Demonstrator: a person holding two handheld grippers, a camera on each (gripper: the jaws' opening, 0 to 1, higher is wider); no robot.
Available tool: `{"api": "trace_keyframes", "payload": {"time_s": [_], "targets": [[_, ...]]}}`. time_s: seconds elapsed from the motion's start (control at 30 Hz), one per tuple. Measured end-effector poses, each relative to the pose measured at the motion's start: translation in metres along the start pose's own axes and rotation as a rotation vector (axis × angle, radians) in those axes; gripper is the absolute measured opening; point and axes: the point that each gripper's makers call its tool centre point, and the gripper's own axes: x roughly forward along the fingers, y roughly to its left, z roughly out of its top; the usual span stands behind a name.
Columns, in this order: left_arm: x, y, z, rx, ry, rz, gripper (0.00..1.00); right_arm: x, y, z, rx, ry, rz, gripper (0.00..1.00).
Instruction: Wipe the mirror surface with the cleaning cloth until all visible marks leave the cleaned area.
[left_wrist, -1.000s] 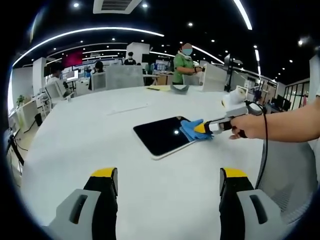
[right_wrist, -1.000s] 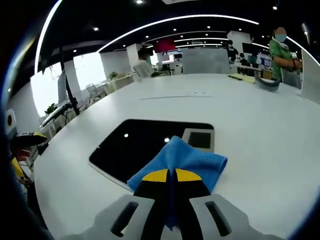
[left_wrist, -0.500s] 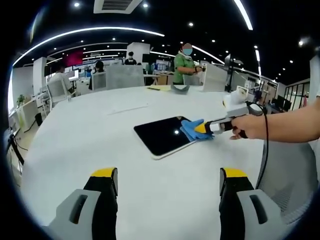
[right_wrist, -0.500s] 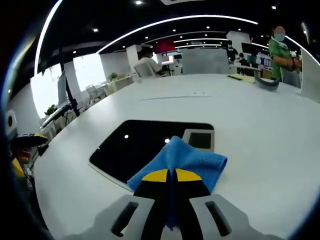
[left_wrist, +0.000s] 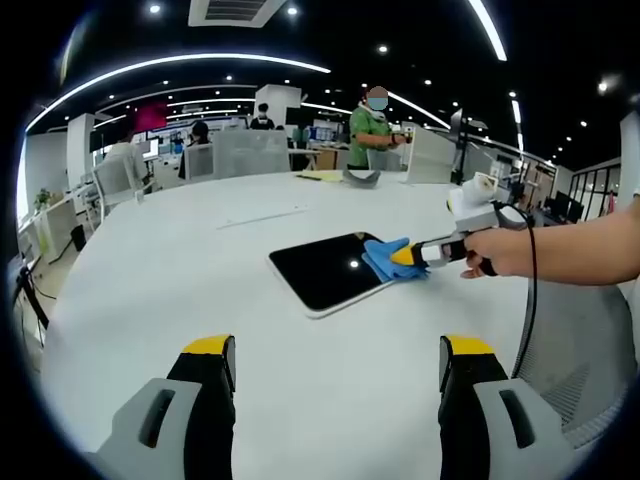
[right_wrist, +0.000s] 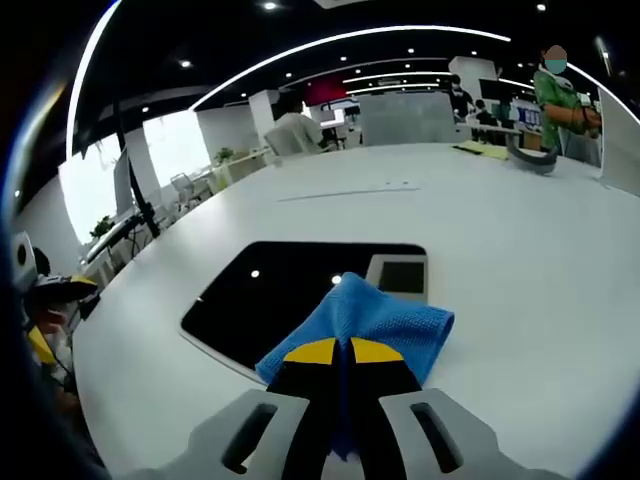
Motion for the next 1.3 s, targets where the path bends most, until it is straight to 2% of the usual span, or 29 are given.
{"api": "trace_keyframes", "payload": {"time_s": [1.07, 1.3], "targets": [[-0.003, 0.004, -0.002, -0.011, 0.003, 0.018, 0.84, 0.008, -0.016, 0.01, -0.015, 0.04, -0.015, 0.0], [-0.004, 0.005, -0.002, -0.009, 0.007, 0.019, 0.84, 0.015, -0.021, 0.015, -0.035, 0.048, -0.016, 0.0]]}}
